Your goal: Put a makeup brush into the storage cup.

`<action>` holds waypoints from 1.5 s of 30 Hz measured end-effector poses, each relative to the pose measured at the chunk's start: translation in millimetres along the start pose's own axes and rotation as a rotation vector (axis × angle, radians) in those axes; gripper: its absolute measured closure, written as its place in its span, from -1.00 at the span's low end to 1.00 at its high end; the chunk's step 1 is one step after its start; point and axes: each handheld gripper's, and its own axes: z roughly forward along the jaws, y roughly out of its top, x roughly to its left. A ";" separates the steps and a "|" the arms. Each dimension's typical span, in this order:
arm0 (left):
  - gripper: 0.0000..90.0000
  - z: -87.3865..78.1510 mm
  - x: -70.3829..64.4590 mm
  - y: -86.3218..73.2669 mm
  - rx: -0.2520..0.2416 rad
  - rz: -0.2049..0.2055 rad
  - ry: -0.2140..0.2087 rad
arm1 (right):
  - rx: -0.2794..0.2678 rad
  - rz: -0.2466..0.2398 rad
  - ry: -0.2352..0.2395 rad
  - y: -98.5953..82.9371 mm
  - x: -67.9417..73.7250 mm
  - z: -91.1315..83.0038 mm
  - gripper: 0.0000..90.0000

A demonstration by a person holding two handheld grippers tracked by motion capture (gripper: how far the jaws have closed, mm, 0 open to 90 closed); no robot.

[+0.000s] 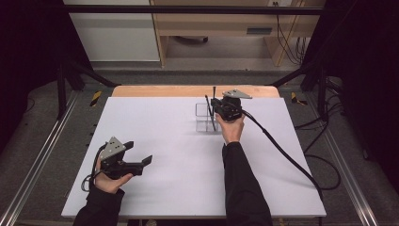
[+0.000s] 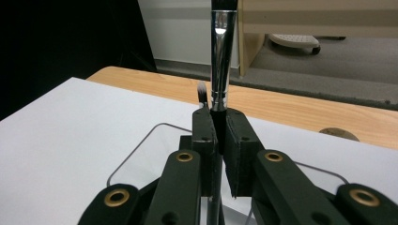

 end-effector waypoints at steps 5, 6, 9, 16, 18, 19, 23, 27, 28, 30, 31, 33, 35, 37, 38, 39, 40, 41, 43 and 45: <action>-0.80 0.8 -0.7 -0.1 0.005 0.006 -0.002 | 0.009 0.006 0.000 -5.8 -2.1 -0.1 0.86; -0.80 0.8 -0.8 -0.1 0.005 0.006 -0.002 | 0.013 0.003 -0.001 -7.0 -2.2 0.2 0.86; -0.80 0.5 -1.0 -0.1 0.002 0.005 -0.003 | 0.019 0.002 0.002 -9.4 -0.9 1.2 0.86; -0.80 0.5 -1.0 0.0 0.003 0.006 -0.004 | 0.026 0.011 0.002 -13.6 -0.9 2.2 0.86; -0.80 0.6 -1.2 -0.1 0.003 0.007 -0.004 | 0.030 0.013 0.002 -15.7 -1.5 2.2 0.86; -0.80 0.6 -1.3 0.0 0.004 0.007 -0.004 | 0.030 0.012 0.002 -16.7 -2.0 2.3 0.86; -0.80 1.4 -1.7 -0.1 0.007 0.009 -0.004 | 0.036 0.016 0.005 -19.5 -3.3 1.7 0.86; -0.80 1.8 -2.0 -0.3 0.010 0.012 -0.003 | 0.045 0.008 0.001 -21.6 -4.3 -0.3 0.86; -0.80 1.9 -2.0 -0.4 0.010 0.012 -0.003 | 0.048 0.004 0.003 -22.0 -4.2 -0.8 0.85; -0.80 2.0 -2.0 -0.4 0.010 0.011 -0.003 | 0.047 0.004 0.007 -22.5 -4.0 -2.1 0.85; -0.80 2.0 -2.1 -0.4 0.010 0.011 -0.003 | 0.050 0.010 0.012 -22.6 -4.2 -2.5 0.83; -0.80 2.0 -2.3 -0.4 0.010 0.011 -0.003 | 0.053 0.007 0.010 -22.7 -4.2 -4.1 0.79; -0.80 2.0 -2.4 -0.4 0.010 0.011 -0.003 | 0.044 0.004 0.010 -22.4 -4.4 -7.6 0.77; -0.80 2.0 -2.2 -0.3 0.010 0.010 -0.003 | 0.030 0.002 0.012 -21.5 -5.3 -12.5 0.76; -0.80 2.1 -2.2 -0.4 0.009 0.008 -0.003 | 0.021 0.007 0.016 -20.5 -6.0 -17.0 0.73; -0.80 2.0 -2.1 -0.3 0.009 0.009 -0.003 | 0.016 0.006 0.018 -20.0 -6.4 -19.5 0.73; -0.80 1.9 -2.1 -0.3 0.009 0.009 -0.003 | 0.010 0.005 0.019 -19.4 -6.6 -22.1 0.72; -0.80 1.9 -2.2 -0.3 0.009 0.008 -0.003 | 0.008 0.003 0.020 -18.5 -6.5 -25.3 0.70; -0.80 1.9 -2.4 -0.2 0.009 0.008 -0.003 | -0.002 -0.004 0.027 -17.0 -5.9 -31.8 0.66; -0.80 2.1 -2.6 -0.1 0.010 0.008 -0.003 | -0.005 -0.009 0.039 -15.8 -4.6 -38.4 0.59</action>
